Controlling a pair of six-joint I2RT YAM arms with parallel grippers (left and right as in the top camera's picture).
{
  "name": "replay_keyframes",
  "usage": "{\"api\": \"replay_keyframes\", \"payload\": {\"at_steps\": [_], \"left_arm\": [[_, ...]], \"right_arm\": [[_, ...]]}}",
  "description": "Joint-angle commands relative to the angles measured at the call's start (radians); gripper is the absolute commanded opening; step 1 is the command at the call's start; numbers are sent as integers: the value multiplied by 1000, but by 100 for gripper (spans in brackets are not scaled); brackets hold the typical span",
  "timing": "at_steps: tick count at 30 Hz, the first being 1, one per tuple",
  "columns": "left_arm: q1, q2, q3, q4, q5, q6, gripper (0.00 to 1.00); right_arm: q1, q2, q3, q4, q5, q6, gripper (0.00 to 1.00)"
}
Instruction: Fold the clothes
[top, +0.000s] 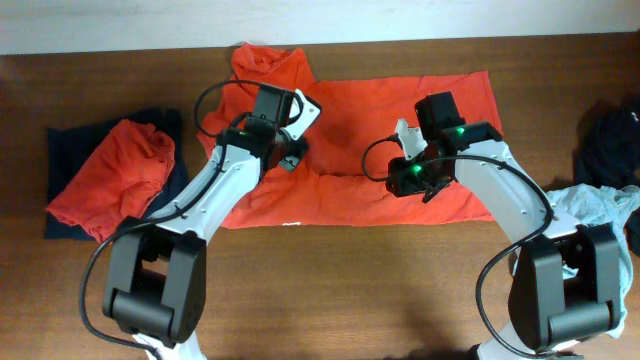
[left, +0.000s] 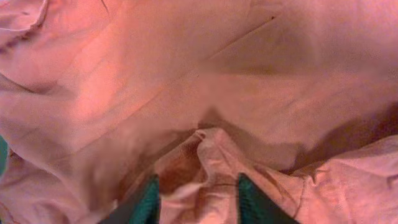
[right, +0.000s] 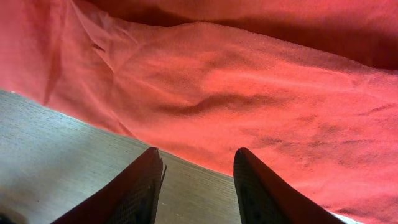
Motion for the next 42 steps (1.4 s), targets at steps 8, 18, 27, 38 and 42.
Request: {"api": "replay_keyframes", "payload": {"at_steps": [8,18,27,38,42], "left_arm": [[3,-44,16,-135,-185,-33,93],[63,29,-7,-208,-90,-96,0],[154,140,-7,-213,-101,-213,1],[288,143,-3,-206,-185,-232,3],[310,135,8,-250,-138,-232,3]], "right_arm": [[-1,-17,15,-13,-10,7,42],[-1,-17,15,5,-10,8,42],[-1,-17,15,6,-36,15,42],[-1,-17,15,7,-36,14,42],[-1,-17,15,37,-136,-14,42]]}}
